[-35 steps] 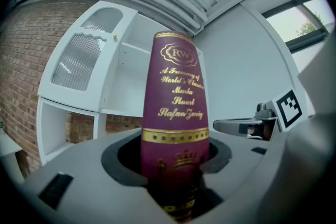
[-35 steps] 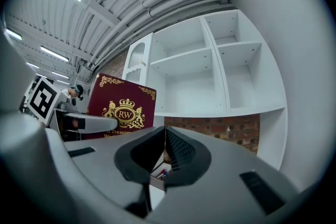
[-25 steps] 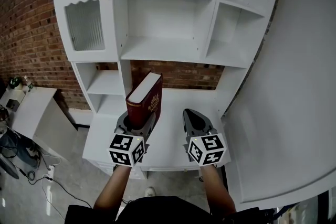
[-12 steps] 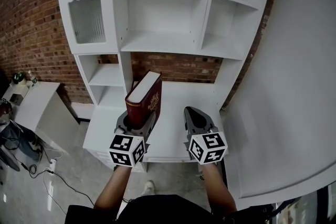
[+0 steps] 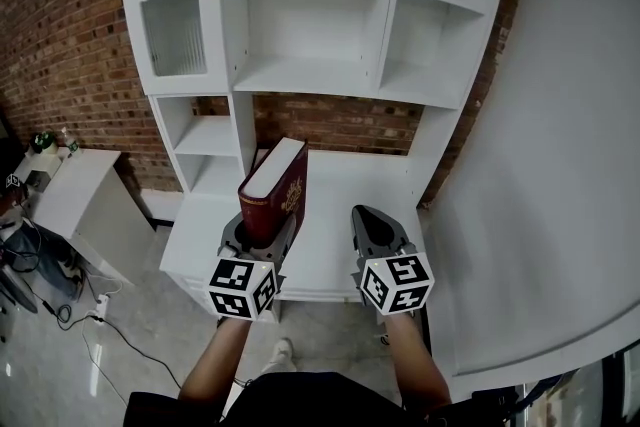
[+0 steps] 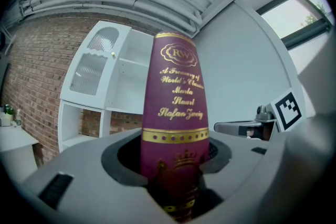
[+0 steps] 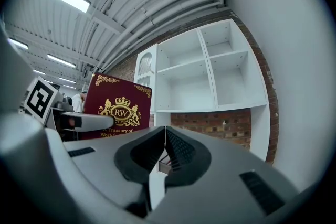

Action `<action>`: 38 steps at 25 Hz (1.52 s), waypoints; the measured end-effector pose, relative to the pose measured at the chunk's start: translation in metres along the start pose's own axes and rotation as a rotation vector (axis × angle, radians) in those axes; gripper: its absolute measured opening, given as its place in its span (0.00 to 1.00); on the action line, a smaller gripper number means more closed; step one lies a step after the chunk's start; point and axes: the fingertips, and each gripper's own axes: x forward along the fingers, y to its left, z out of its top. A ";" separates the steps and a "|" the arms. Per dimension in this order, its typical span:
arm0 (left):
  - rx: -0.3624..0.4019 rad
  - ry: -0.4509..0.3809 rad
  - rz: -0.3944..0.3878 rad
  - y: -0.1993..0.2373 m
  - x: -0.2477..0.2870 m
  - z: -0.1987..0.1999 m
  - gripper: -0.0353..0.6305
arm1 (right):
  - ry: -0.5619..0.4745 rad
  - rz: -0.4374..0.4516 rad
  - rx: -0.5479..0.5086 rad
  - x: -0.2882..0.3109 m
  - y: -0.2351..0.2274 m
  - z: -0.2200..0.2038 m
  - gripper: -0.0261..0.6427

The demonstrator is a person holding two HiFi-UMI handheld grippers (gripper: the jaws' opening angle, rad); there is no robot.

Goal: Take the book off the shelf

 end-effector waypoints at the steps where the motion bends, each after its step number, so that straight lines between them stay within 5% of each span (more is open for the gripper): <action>1: -0.002 -0.001 0.004 -0.001 -0.004 0.000 0.41 | -0.001 0.001 0.004 -0.003 0.001 -0.001 0.07; 15: 0.000 0.000 -0.007 -0.019 -0.024 -0.002 0.41 | -0.029 -0.006 0.023 -0.025 0.004 0.001 0.07; 38: -0.025 -0.011 -0.041 0.023 -0.062 0.011 0.41 | -0.034 -0.038 0.006 -0.010 0.061 0.015 0.07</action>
